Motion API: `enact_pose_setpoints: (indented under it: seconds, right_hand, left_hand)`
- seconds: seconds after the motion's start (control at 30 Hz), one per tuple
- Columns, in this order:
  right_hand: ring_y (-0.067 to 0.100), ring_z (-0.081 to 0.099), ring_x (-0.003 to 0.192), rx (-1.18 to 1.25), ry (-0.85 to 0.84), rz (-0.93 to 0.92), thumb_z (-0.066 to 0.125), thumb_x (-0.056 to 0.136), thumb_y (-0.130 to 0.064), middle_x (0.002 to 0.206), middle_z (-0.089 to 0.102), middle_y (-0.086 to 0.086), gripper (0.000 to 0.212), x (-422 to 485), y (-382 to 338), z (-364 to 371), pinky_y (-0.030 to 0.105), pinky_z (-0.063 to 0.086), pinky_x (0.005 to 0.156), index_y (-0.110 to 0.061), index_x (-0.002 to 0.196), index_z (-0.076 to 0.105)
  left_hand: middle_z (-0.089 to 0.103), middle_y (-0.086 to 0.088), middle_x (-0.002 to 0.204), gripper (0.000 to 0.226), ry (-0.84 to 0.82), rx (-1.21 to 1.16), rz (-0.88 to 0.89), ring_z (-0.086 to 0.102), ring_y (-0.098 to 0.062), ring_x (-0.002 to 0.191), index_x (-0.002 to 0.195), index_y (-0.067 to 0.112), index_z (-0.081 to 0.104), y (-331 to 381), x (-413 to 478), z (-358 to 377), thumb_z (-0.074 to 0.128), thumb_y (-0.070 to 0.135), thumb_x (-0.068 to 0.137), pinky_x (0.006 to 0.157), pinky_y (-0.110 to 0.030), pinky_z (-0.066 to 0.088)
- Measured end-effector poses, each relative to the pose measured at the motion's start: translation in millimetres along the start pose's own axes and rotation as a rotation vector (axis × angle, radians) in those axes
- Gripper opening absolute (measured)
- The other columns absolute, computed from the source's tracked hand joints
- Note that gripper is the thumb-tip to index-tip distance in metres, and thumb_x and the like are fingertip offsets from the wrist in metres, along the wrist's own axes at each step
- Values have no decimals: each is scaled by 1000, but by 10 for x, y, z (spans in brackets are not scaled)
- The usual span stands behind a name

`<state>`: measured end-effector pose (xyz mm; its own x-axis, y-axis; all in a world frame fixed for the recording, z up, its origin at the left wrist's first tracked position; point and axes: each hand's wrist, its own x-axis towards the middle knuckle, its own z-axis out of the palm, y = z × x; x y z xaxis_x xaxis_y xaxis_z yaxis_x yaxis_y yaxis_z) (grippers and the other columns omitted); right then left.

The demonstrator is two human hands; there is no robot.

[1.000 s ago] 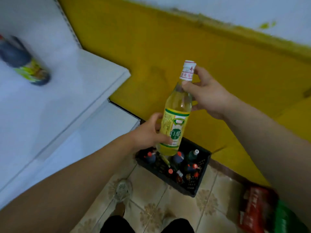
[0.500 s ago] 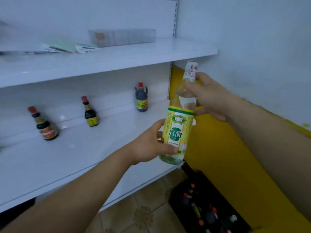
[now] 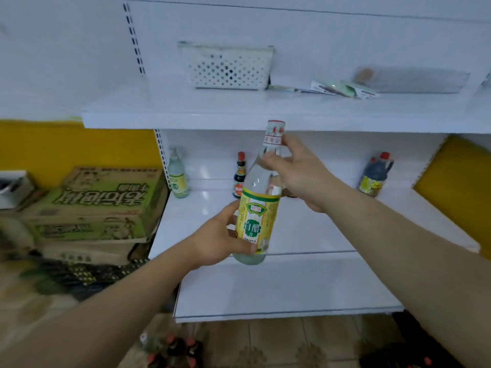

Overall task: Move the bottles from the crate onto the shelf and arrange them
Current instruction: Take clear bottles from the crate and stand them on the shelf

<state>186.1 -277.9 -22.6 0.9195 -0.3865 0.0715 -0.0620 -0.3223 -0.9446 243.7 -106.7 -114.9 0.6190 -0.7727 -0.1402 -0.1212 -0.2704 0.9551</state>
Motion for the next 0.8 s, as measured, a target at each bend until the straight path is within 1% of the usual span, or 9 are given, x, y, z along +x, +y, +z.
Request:
enact_pose_setpoints:
  seconds: [0.07, 0.13, 0.23, 0.3, 0.37, 0.5, 0.63, 0.7, 0.8]
  right_hand:
    - [16, 65, 90, -12, -58, -5, 54, 96, -32, 108, 64, 3, 32, 159, -53, 374, 35, 57, 72, -37, 126, 45]
    - [10, 61, 79, -13, -104, -14, 53, 96, -30, 96, 62, -3, 35, 327, -64, 680, 28, 53, 66, -35, 130, 45]
    - [8, 62, 76, -16, -174, -31, 55, 95, -31, 88, 62, -7, 38, 610, 37, 1045, 35, 55, 76, -36, 132, 48]
    - [13, 67, 88, -12, -229, -40, 55, 95, -31, 94, 67, -4, 38, 816, 183, 1252, 40, 55, 85, -39, 131, 47]
    - [13, 66, 96, -34, -278, -40, 53, 95, -31, 104, 68, -4, 39, 1037, 356, 1440, 35, 52, 88, -40, 132, 43]
    - [11, 56, 111, -106, -344, -43, 58, 92, -31, 107, 57, -16, 48, 1479, 807, 1765, 35, 49, 90, -41, 134, 38]
    - [13, 54, 116, -161, -300, -45, 61, 91, -26, 110, 55, -18, 52, 1865, 1311, 2056, 36, 47, 94, -38, 135, 36]
    - [13, 54, 117, -169, -278, -70, 62, 90, -25, 117, 57, -14, 54, 2047, 1534, 2192, 39, 47, 97, -40, 135, 35]
    - [16, 58, 113, -171, -239, -105, 64, 88, -24, 119, 60, -11, 56, 2314, 1823, 2362, 44, 51, 94, -41, 135, 37]
  left_hand:
    - [57, -4, 117, 86, 57, -10, -13, 67, -20, 96, 131, 43, 36, -174, -54, -304, 79, 2, 69, 85, -38, 56]
    - [58, -3, 116, 84, 106, -24, -28, 67, -17, 94, 129, 45, 34, -345, -52, -539, 77, 1, 72, 80, -33, 57]
    - [58, -2, 118, 83, 171, -61, -60, 67, -17, 95, 125, 47, 34, -632, 42, -787, 77, -1, 73, 81, -35, 58]
    - [59, -3, 119, 82, 207, -94, -77, 68, -20, 95, 123, 48, 36, -851, 154, -903, 77, -2, 72, 83, -40, 57]
    - [59, -1, 118, 83, 243, -104, -109, 68, -21, 94, 124, 47, 34, -1097, 322, -1017, 77, -2, 72, 83, -41, 57]
    - [57, 8, 111, 88, 311, -85, -166, 65, -14, 94, 135, 38, 28, -1623, 758, -1213, 76, -1, 73, 82, -38, 57]
    - [55, 10, 107, 85, 344, -81, -178, 61, -7, 89, 129, 41, 28, -2142, 1207, -1370, 75, -2, 74, 65, -16, 52]
    - [55, 14, 104, 85, 359, -68, -148, 61, -8, 92, 125, 46, 28, -2402, 1420, -1445, 76, -1, 73, 69, -17, 50]
    - [54, 22, 104, 83, 375, -8, -98, 56, 2, 94, 122, 48, 27, -2737, 1712, -1576, 77, 3, 73, 76, -19, 48]
